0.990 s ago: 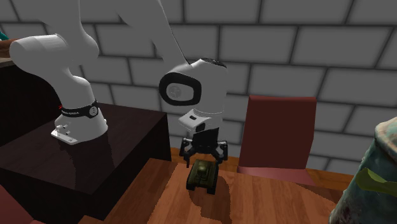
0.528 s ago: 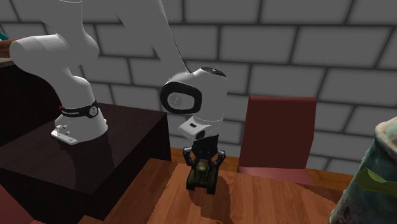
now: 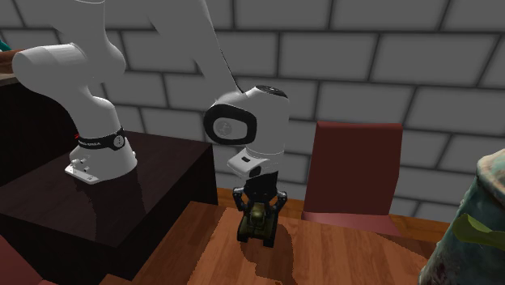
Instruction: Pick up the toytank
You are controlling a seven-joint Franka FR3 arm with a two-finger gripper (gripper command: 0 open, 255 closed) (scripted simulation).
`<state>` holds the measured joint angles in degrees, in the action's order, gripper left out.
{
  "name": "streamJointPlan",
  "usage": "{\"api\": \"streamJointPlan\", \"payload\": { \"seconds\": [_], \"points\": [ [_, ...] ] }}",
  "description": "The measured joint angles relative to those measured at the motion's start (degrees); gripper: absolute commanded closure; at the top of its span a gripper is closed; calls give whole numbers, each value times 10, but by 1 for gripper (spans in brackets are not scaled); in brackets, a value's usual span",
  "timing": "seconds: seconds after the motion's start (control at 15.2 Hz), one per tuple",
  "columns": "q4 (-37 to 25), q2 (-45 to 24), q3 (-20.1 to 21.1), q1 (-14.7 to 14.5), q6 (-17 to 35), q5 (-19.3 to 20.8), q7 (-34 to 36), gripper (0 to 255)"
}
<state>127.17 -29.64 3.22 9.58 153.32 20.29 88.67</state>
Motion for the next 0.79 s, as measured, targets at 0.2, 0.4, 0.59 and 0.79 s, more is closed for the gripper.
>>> {"api": "streamJointPlan", "payload": {
  "seconds": [0.2, 0.4, 0.59, 0.79],
  "points": [
    [6, 16, 4, 3, -10, -5, -5, 255],
    [12, 38, 10, 8, -26, -13, -13, 255],
    [15, 58, 16, 11, -43, -21, -20, 255],
    [19, 80, 21, 16, -61, -30, -30, 255]
  ]
}}
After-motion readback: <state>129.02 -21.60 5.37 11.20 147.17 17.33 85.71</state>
